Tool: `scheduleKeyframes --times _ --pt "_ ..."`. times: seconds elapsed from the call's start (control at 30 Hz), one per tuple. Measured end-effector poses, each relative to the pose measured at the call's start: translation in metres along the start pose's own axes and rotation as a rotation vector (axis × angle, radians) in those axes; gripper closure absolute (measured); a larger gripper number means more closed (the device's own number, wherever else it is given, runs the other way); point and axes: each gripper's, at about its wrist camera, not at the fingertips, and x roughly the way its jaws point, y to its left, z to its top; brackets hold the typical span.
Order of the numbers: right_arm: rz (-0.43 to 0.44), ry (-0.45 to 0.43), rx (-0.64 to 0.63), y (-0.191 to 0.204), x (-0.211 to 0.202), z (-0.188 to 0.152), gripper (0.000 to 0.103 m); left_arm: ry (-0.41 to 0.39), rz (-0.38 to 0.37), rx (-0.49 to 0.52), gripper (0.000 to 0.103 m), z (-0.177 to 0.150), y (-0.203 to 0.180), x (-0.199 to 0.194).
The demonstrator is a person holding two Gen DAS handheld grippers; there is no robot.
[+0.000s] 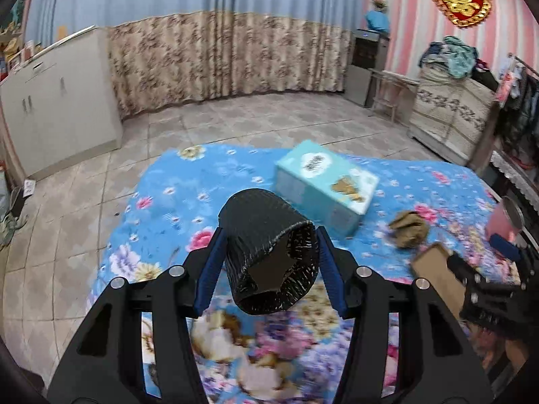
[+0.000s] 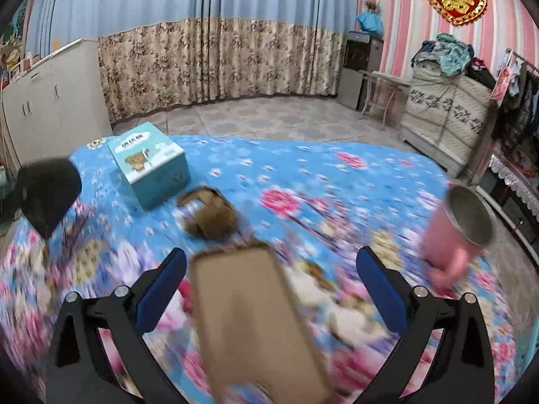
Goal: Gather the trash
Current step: 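Grasp the brown cloth pouch with the right tool and lift it, then carry the black sleeve and brown pouch over the blue basket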
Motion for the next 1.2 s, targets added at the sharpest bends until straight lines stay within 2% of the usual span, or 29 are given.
scheduleKeyframes --times 0.13,0.17,0.27,0.3,0.33,0.37,0.47,0.6,0.83,1.2 --pt "0.001 0.052 -0.026 0.018 0.029 0.015 0.006 -0.013 -0.006 -0.031 0.051 0.004 0.014 -0.002" --pt "0.003 0.067 -0.026 0.02 0.035 0.018 0.011 -0.018 -0.001 -0.033 0.051 0.004 0.014 -0.001" --pt "0.049 0.112 0.001 0.02 0.05 0.023 0.035 -0.021 0.007 -0.048 0.051 0.006 0.02 -0.001" --pt "0.086 0.132 0.016 0.019 0.055 0.024 0.044 -0.02 0.005 -0.056 0.051 0.007 0.022 0.0" --pt "0.11 0.137 0.022 0.019 0.056 0.024 0.048 -0.018 0.003 -0.063 0.051 0.007 0.023 0.001" --pt "0.138 0.136 0.018 0.02 0.055 0.024 0.059 -0.016 0.002 -0.068 0.051 0.008 0.025 0.003" --pt "0.157 0.117 -0.033 0.028 0.049 0.019 0.074 -0.013 -0.002 -0.077 0.051 0.009 0.023 0.005" --pt "0.136 0.055 -0.051 0.029 0.023 0.015 0.074 -0.031 -0.001 -0.049 0.051 0.008 0.012 0.0" --pt "0.107 -0.028 -0.011 -0.003 -0.042 -0.01 0.074 -0.035 -0.03 -0.023 0.051 0.006 -0.006 -0.007" --pt "-0.03 -0.085 0.109 -0.104 -0.139 -0.065 0.074 -0.029 -0.147 0.066 0.051 -0.012 -0.074 -0.025"
